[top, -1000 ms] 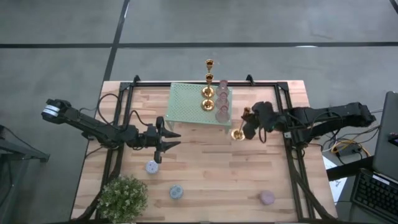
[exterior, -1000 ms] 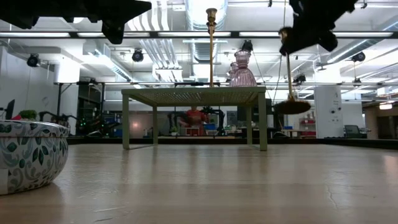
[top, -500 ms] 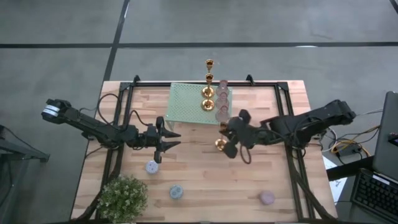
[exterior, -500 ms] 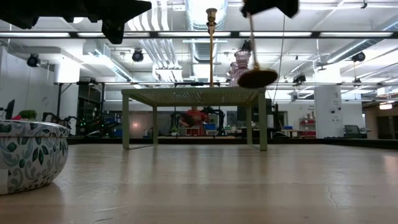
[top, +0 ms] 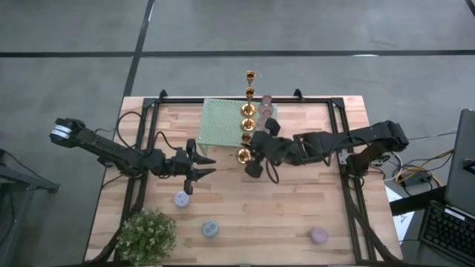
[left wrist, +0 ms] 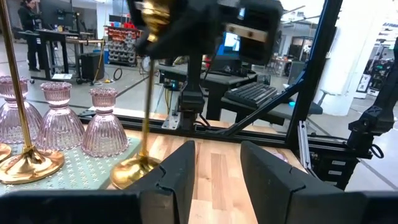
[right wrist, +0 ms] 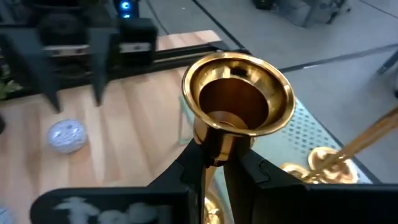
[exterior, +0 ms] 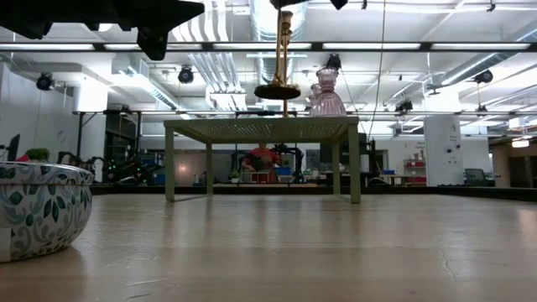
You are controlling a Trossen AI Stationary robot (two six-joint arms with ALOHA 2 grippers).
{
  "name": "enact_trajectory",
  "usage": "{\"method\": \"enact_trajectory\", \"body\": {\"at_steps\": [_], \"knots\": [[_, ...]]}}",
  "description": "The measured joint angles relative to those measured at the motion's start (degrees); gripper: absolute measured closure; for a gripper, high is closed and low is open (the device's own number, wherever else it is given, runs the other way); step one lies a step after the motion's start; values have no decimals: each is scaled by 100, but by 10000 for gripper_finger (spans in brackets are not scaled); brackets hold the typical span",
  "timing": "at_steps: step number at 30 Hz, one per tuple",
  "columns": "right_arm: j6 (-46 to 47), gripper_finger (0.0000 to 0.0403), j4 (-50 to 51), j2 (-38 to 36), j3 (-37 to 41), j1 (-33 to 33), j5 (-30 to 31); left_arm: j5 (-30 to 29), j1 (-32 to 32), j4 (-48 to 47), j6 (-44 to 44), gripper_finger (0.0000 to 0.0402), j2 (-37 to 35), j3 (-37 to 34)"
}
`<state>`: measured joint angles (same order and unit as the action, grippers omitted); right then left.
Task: Pick & Place candle stick holders
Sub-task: Put the gold candle holder on the shelf aligned with the other gold candle holders
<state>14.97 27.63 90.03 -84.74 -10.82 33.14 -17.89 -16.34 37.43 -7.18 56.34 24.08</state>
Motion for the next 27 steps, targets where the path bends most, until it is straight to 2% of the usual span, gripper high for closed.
{"method": "enact_trajectory", "body": {"at_steps": [6, 15, 27], "knots": [[65, 374, -17, -73, 117, 444, -38, 0, 1, -1, -7, 268, 0, 0], [147, 374, -83, -30, 159, 945, -503, 0, 0, 0, -15, 269, 0, 0], [196, 374, -110, -32, 314, 1068, -295, 0, 1, 0, -15, 269, 0, 0]]}}
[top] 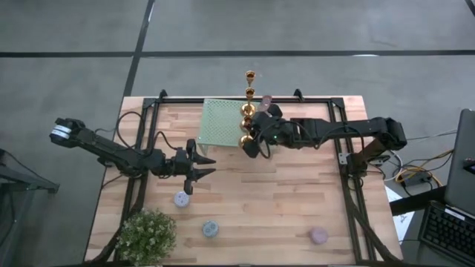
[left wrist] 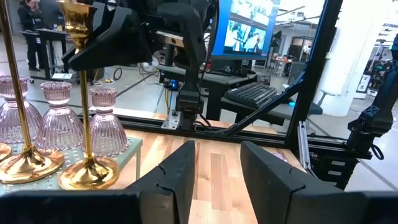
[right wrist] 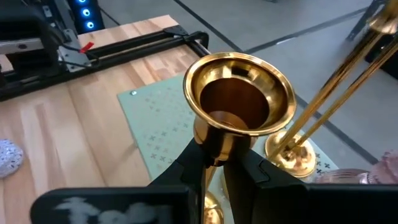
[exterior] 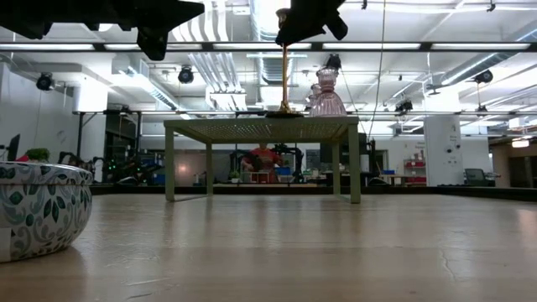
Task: Pick & Place candle stick holders
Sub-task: Put the gold candle holder on the shelf aligned with the other gold candle holders
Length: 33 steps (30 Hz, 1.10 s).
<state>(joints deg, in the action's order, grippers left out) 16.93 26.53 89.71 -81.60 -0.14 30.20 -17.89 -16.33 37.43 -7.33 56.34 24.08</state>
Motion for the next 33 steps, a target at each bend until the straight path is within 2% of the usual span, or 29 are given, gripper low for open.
{"method": "enact_trajectory", "body": {"at_steps": [33], "knots": [[-230, 374, -318, -9, 133, 177, 295, 0, 0, -2, -13, 269, 1, 0]]}}
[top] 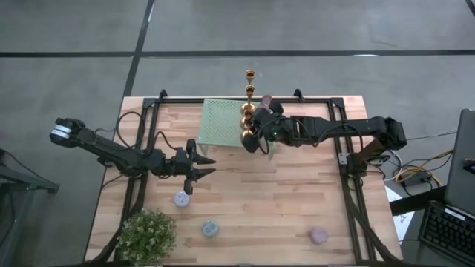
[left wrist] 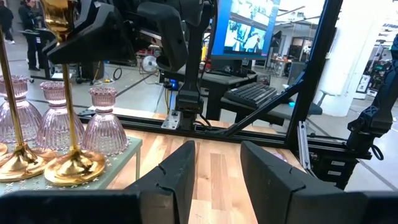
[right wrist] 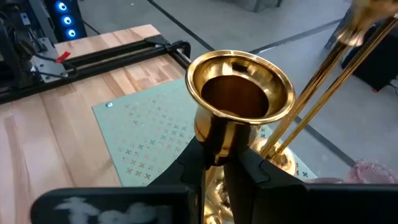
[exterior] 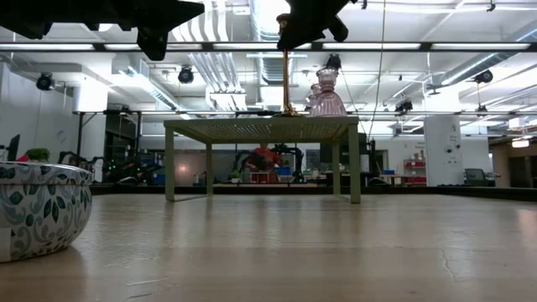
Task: Pick & Place candle stick holders
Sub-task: Put the gold candle holder on the shelf aligned with the other gold candle holders
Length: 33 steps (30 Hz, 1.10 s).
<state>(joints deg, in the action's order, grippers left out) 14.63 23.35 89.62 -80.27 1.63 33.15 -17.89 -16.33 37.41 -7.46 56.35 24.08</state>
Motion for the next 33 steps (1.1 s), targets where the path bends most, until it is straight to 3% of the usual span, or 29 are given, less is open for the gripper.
{"method": "enact_trajectory", "body": {"at_steps": [10, 33], "knots": [[22, 354, -28, 0, 47, 15, 6, 2, -1, -2, 0, 270, -1, 0], [406, 360, -2, 0, 52, 15, -293, 2, 0, -17, 0, 270, -1, 0]]}}
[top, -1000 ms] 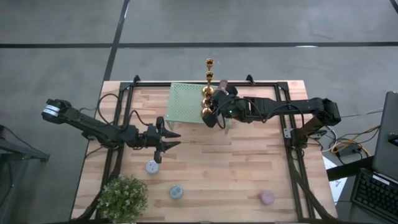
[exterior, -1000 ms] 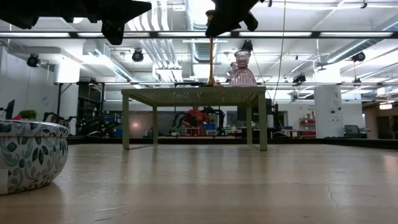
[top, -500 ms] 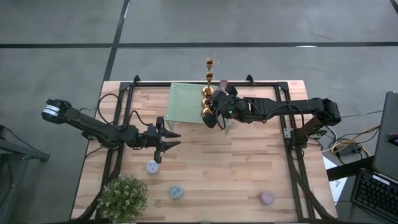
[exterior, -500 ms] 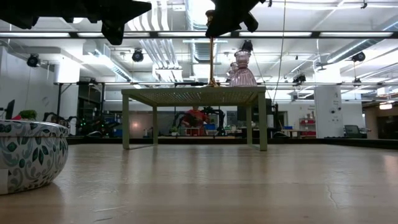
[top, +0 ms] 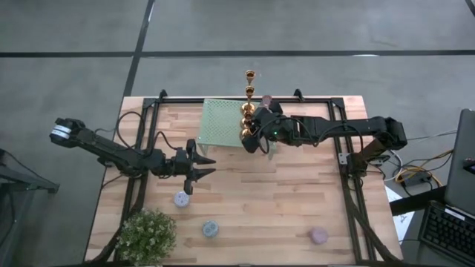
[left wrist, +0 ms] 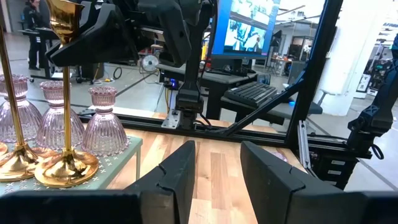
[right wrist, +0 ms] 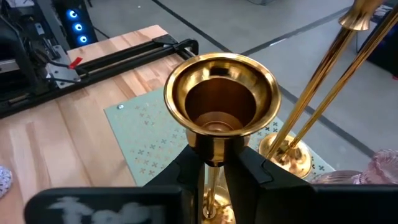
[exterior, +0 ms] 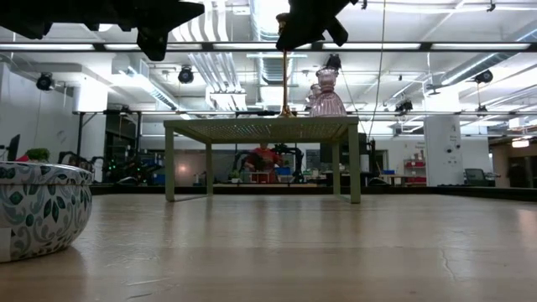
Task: Pick & Place candle stick holders
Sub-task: Put the gold candle holder on the shelf aligned with the other gold candle holders
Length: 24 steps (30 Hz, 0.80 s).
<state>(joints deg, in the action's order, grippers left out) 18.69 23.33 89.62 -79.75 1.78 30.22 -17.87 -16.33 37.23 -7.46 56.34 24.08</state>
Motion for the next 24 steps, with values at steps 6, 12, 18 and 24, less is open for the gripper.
{"method": "enact_trajectory", "body": {"at_steps": [6, 12, 18, 24], "knots": [[60, 355, -2, 0, 0, 0, -2, -1, 0, 0, -2, 270, 0, 0], [43, 363, 7, 0, -28, 0, -7, -2, -1, 0, -2, 270, 0, 0], [40, 357, 4, -2, -28, 2, -8, 0, 1, 0, -2, 270, 0, 0], [38, 363, 7, -11, -33, 2, -20, -1, 0, 0, -2, 270, 1, 0]]}}
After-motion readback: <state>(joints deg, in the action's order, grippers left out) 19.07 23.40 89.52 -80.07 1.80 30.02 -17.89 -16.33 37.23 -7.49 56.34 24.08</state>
